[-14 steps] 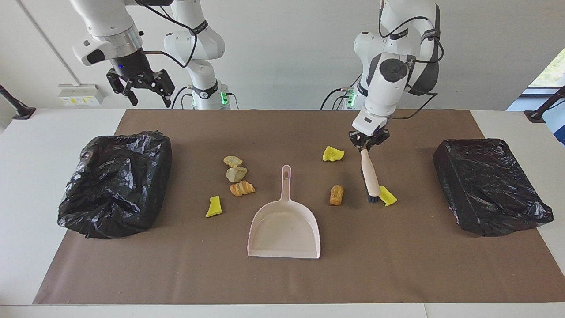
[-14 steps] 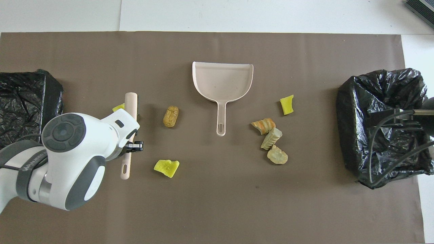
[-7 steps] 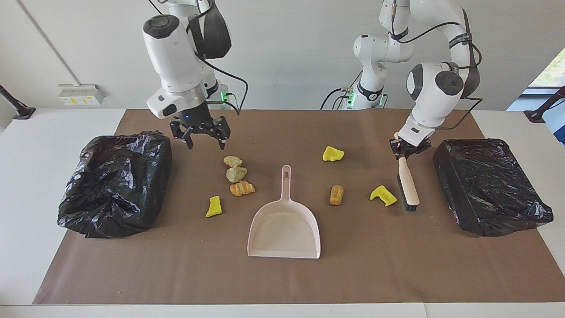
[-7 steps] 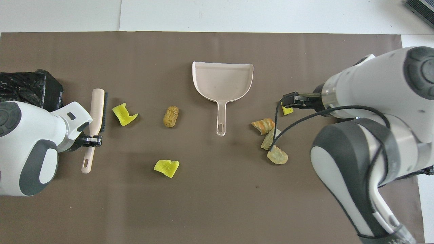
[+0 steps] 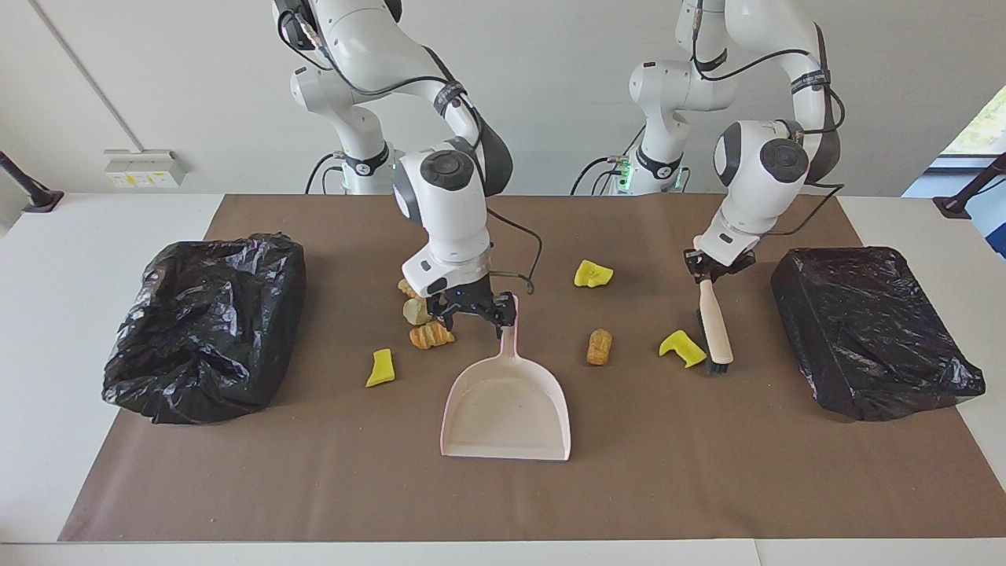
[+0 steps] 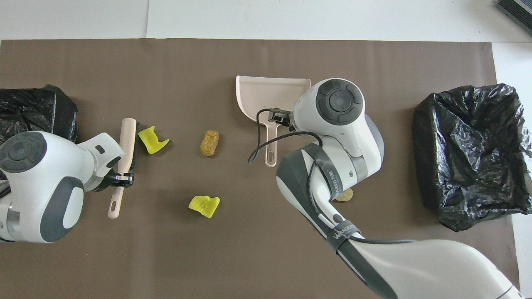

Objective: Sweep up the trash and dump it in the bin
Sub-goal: 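Lift the brush with the left gripper while the right gripper grasps the dustpan, then place the dustpan beside the scraps while the left gripper positions the brush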

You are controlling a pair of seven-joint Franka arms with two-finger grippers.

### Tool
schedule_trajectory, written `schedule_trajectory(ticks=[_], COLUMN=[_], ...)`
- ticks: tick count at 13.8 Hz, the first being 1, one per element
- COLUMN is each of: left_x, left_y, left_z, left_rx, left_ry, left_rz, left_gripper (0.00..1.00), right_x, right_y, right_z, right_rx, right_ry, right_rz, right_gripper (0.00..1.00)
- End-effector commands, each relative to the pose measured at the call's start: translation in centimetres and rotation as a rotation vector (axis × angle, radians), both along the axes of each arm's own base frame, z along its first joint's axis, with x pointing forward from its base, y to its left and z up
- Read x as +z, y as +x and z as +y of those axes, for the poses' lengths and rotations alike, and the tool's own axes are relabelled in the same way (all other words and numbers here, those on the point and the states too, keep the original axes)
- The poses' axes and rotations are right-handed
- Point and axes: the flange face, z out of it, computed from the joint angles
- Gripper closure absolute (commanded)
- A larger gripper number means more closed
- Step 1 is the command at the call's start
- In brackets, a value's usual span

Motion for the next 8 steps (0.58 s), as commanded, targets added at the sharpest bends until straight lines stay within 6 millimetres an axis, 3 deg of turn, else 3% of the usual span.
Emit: schedule_trajectory(ticks=[1, 4, 7, 8], left_x=[-1.0, -0.9, -1.0, -1.2], left_y=[0.0, 0.2, 0.4, 0.5], left_z=[-0.2, -1.1, -1.9, -2.0], left_rx=[0.008, 0.022, 0.024, 0.026], left_ry=[0.009, 0.006, -0.001, -0.003], left_rz=[-0.012, -0.041, -0.052, -0.055], left_gripper=[1.0, 1.0, 1.0, 1.0], right_x=[-2.0, -3.7, -4.1, -4.0], right_y=[-0.4, -2.4, -2.0, -2.4], right_z=[3.3, 3.4, 2.2, 2.6], right_rx=[0.0, 0.075, 0.157, 0.16], right_ry=[0.011, -0.017, -0.035, -0.036], right_rz=[0.002, 0.031, 0.035, 0.04], right_gripper=[0.0, 0.0, 0.0, 0.0])
